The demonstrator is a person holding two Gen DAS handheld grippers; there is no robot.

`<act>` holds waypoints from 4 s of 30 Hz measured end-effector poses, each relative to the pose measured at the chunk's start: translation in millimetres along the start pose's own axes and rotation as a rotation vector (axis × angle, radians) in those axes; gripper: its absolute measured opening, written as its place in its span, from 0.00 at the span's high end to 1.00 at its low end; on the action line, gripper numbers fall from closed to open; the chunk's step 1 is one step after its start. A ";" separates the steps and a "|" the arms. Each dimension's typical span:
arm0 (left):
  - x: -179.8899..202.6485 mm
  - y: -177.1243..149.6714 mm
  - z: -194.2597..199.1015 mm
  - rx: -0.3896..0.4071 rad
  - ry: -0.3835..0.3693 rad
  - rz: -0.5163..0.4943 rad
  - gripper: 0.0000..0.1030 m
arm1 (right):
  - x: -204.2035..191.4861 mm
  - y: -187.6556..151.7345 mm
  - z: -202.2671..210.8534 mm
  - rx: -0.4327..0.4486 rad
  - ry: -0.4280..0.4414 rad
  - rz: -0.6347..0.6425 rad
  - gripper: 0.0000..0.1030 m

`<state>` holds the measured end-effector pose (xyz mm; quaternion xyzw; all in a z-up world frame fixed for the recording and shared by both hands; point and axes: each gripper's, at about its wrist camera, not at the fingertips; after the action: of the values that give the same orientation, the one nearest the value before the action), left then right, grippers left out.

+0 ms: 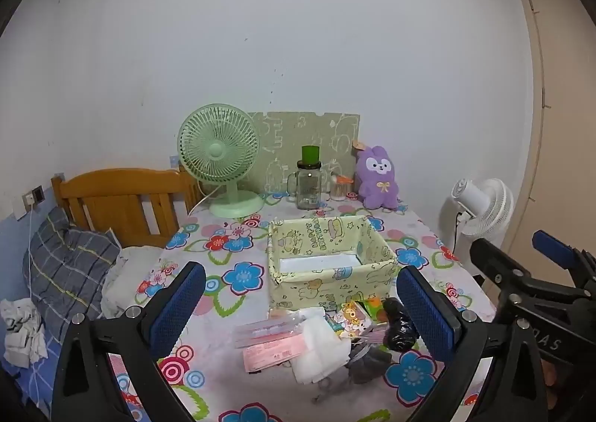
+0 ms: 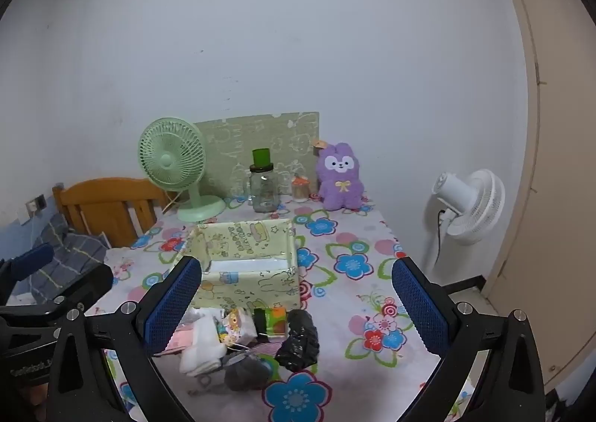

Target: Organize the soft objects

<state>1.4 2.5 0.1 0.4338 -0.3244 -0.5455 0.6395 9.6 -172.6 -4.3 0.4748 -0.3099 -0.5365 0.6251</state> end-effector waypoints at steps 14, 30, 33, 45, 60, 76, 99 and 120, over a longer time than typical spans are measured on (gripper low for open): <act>3.4 1.2 -4.4 -0.026 0.001 0.015 0.00 | 1.2 1.5 3.9 0.000 -0.033 0.003 0.00; -1.3 0.8 -20.3 -0.057 0.022 0.026 0.00 | -4.1 -0.3 -3.1 -0.008 -0.040 0.005 0.00; -1.2 1.3 -21.0 -0.057 0.022 0.025 0.00 | -4.2 -0.7 -3.4 -0.008 -0.039 0.005 0.00; -2.6 1.1 -21.7 -0.055 0.026 0.023 0.01 | -3.4 -1.3 -6.9 -0.011 -0.042 -0.002 0.00; -4.0 -1.3 -21.7 -0.050 0.033 0.024 0.01 | -2.3 -1.7 -8.8 -0.015 -0.022 -0.005 0.00; -5.8 -2.8 -21.3 -0.056 0.023 0.032 0.00 | -2.9 -1.7 -8.6 -0.017 -0.020 -0.007 0.00; 2.3 -7.8 -35.6 -0.082 0.033 0.010 0.01 | -3.2 -0.9 -21.4 -0.039 -0.028 -0.002 0.00; 10.6 -32.1 -80.8 -0.180 0.022 -0.017 0.04 | -10.5 -25.9 -75.3 -0.129 0.031 -0.002 0.00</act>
<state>61.9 7.4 -63.1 0.3834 -0.2630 -0.5731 0.6748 64.8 -142.1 -53.9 0.4422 -0.2642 -0.5486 0.6586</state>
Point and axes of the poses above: each gripper's, at about its wrist camera, not at the fingertips, and z roughly against the way its jaws point, x to its right, y to its top, and after that the axes turned 11 degrees about y, right-handed
